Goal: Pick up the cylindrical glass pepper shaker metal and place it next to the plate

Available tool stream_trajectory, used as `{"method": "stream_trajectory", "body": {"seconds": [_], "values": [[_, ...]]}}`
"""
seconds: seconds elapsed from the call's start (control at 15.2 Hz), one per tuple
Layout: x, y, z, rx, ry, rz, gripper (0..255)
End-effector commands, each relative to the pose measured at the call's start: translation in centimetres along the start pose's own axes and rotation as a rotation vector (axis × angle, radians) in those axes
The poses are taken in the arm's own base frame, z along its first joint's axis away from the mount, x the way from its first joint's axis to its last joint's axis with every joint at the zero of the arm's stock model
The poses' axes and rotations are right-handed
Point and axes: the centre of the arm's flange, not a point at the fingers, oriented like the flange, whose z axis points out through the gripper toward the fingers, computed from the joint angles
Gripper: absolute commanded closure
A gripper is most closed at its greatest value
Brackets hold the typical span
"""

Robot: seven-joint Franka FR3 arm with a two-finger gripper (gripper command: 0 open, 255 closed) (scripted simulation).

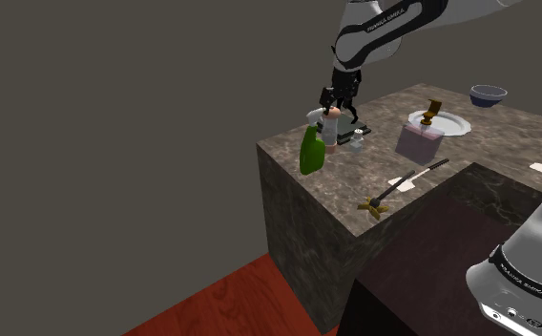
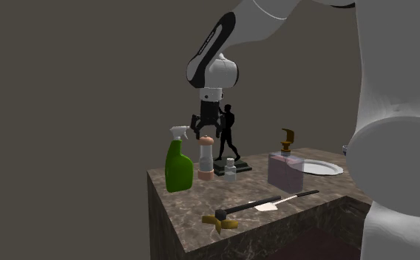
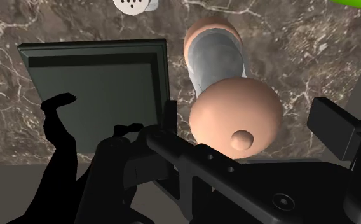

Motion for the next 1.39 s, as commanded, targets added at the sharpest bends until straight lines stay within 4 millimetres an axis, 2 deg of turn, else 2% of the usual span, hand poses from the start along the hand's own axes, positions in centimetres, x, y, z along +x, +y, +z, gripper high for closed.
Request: {"method": "stream_trajectory", "body": {"seconds": [0.0,0.13,0.59,0.66,1.25,1.32], "values": [[0.08,-0.06,1.11,0.000,0.001,0.000,0],[0.07,-0.06,1.94,0.000,0.001,0.000,0],[0.09,-0.06,1.93,0.000,0.001,0.000,0],[0.09,-0.06,1.93,0.000,0.001,0.000,255],[0.08,-0.06,1.94,0.000,0.001,0.000,255],[0.16,-0.06,1.42,0.000,0.001,0.000,255]]}}
